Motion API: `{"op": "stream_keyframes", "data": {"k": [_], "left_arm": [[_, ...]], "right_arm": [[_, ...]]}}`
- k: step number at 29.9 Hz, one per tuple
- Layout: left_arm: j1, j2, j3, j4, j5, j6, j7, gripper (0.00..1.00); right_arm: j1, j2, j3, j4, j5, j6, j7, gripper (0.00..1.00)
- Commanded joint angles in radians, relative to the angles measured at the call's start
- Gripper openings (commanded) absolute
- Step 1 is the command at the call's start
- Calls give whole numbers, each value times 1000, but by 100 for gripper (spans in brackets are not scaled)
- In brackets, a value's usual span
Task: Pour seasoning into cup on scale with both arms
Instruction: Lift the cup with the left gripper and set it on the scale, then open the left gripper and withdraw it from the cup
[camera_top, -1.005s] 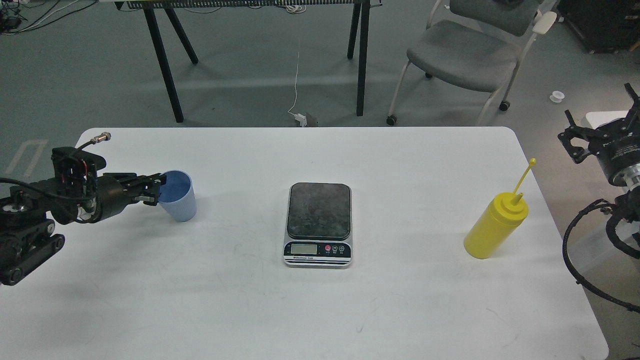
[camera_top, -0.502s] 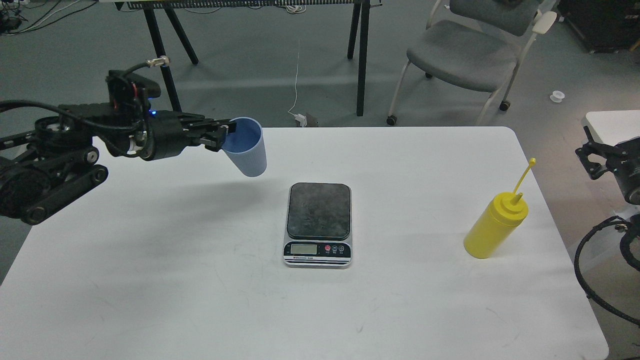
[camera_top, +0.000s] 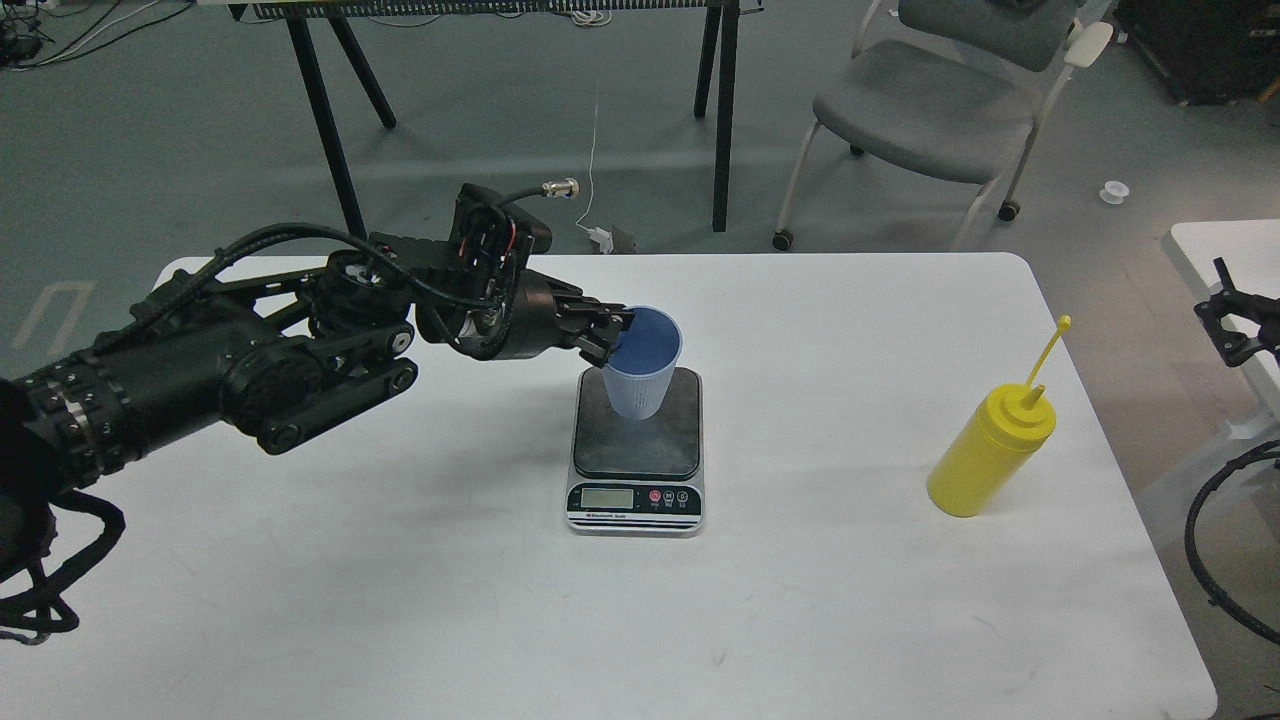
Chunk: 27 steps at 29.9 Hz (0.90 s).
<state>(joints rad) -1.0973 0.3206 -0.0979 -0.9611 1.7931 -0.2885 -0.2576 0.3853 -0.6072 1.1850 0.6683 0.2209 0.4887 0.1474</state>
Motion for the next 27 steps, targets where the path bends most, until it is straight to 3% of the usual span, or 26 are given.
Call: {"op": "stream_keyframes", "data": {"k": [1,16,18,21,25,27], "left_arm": [[13,-6,1,21,2,0,1,4],[51,-34,0,41,0,2,0,12],[51,-34,-2,39,0,2,0,21],[50,-31,-3,38,-8,3,-2,57],[51,-23,-19,25,-18,9,-11,76],[50,-20,-42,24,-49,12,-12,78]], "right_arm": [[-2,6,-1,1,0,0,0,99],[0,7,1,2,0,0,0,99],[0,7,1,2,0,0,0,99],[0,9,1,4,0,0,0,99],[-2,11,-2,5,0,0,0,99],[-9,9,-1,7,0,0,-2,99]]}}
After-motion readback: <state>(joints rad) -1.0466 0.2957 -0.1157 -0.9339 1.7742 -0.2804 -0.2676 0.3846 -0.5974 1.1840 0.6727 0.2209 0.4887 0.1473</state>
